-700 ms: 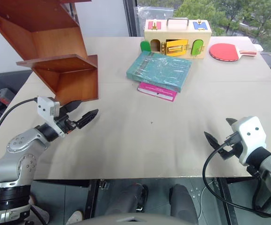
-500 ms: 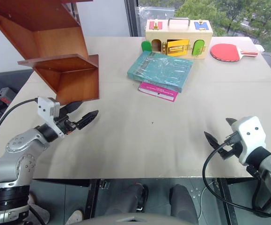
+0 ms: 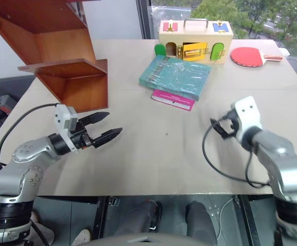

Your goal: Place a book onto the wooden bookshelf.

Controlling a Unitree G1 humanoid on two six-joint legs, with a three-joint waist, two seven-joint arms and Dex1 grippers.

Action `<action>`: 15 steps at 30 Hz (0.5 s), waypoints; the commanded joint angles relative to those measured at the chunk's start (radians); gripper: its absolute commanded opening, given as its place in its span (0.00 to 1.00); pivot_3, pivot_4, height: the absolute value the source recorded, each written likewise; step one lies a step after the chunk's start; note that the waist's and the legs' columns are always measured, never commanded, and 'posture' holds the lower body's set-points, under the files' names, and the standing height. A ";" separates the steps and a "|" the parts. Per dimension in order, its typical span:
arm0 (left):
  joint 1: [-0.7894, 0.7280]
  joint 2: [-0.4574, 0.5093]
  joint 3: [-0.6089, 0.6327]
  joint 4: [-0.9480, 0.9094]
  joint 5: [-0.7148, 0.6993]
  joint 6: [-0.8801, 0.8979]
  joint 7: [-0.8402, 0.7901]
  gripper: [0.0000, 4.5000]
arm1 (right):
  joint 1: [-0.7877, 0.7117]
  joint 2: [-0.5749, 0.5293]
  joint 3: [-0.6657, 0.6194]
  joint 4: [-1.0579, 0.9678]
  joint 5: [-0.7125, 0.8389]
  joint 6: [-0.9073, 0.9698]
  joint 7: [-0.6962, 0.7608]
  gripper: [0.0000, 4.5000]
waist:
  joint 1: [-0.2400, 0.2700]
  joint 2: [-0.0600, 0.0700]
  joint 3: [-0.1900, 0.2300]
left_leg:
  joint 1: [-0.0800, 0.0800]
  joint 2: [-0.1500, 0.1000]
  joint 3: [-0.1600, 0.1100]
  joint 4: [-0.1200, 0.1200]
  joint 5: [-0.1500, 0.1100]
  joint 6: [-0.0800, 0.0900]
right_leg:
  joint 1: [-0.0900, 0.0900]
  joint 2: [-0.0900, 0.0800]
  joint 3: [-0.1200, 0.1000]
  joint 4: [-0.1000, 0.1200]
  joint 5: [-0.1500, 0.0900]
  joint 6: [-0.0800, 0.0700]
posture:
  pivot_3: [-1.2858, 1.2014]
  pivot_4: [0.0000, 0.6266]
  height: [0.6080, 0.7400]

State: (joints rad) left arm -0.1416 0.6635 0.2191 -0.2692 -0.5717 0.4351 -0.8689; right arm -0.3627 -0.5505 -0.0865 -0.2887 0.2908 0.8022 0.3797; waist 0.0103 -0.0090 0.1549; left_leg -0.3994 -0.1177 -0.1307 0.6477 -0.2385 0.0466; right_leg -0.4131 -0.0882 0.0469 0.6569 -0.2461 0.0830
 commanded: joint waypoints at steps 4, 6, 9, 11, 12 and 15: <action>-0.018 0.002 0.010 -0.047 -0.010 -0.003 0.021 1.00 | -0.230 0.075 0.082 0.299 -0.079 -0.154 0.009 0.62 | -0.007 0.000 0.001 | -0.001 0.000 0.000 -0.001 0.000 0.000 | 0.000 0.000 0.000 -0.001 0.000 0.000 | 0.52 0.24 1.00; -0.007 0.001 0.014 -0.059 -0.011 -0.003 0.031 1.00 | -0.286 0.105 0.097 0.399 -0.102 -0.202 0.007 0.62 | -0.012 0.000 0.001 | -0.001 0.000 0.000 -0.002 0.000 0.000 | 0.000 0.000 0.001 -0.001 0.000 0.000 | 0.52 0.24 1.00; 0.013 0.001 0.022 -0.079 -0.015 0.000 0.045 1.00 | -0.322 0.128 0.110 0.481 -0.120 -0.248 0.022 0.62 | -0.018 0.000 0.001 | -0.001 0.000 0.000 -0.002 0.000 0.000 | -0.001 0.001 0.000 -0.002 0.000 0.000 | 0.52 0.24 1.00; 0.026 0.005 0.032 -0.089 -0.017 0.002 0.051 1.00 | -0.328 0.132 0.117 0.494 -0.124 -0.267 0.043 0.62 | -0.020 0.001 0.001 | -0.001 0.000 0.000 -0.002 0.000 0.000 | -0.001 0.001 0.001 -0.002 0.000 0.000 | 0.52 0.24 1.00; 0.031 0.007 0.037 -0.092 -0.018 0.002 0.054 1.00 | -0.329 0.130 0.119 0.492 -0.126 -0.273 0.054 0.62 | -0.023 0.001 0.001 | -0.001 -0.001 0.000 -0.003 0.000 0.000 | -0.001 0.001 0.001 -0.002 0.000 0.000 | 0.52 0.24 1.00; 0.041 0.008 0.046 -0.096 -0.021 0.003 0.060 1.00 | -0.325 0.117 0.123 0.458 -0.121 -0.280 0.108 0.56 | -0.024 0.001 0.001 | -0.001 0.000 0.000 -0.003 0.000 0.000 | -0.001 0.001 0.001 -0.002 0.000 0.000 | 0.52 0.24 1.00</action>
State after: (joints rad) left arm -0.1052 0.6614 0.2272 -0.3218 -0.5760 0.4437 -0.8165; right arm -0.6644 -0.4194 0.0372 0.2226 0.1635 0.5443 0.4531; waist -0.0139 -0.0078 0.1560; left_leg -0.4001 -0.1180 -0.1306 0.6451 -0.2383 0.0465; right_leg -0.4143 -0.0873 0.0479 0.6556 -0.2461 0.0827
